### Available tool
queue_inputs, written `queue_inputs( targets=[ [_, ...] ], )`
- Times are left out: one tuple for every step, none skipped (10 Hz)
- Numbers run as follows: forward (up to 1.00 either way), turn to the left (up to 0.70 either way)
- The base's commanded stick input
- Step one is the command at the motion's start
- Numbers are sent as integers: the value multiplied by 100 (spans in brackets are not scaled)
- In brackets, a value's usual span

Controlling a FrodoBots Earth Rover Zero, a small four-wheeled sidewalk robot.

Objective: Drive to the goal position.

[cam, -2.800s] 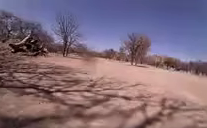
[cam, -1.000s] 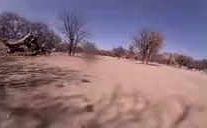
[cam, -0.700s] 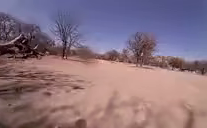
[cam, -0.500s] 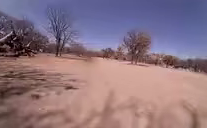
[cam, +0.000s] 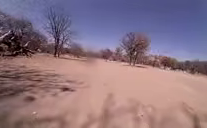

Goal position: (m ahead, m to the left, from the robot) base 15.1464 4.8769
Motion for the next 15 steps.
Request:
queue_inputs(
  targets=[
    [100, -5],
    [100, -4],
    [100, -2],
    [100, -1],
    [100, 0],
    [100, 0],
    [100, 0],
    [100, 0],
    [100, 0],
    [100, 0],
    [100, 0],
    [100, 0],
    [100, 0],
    [100, 0],
    [100, 0]
  ],
)
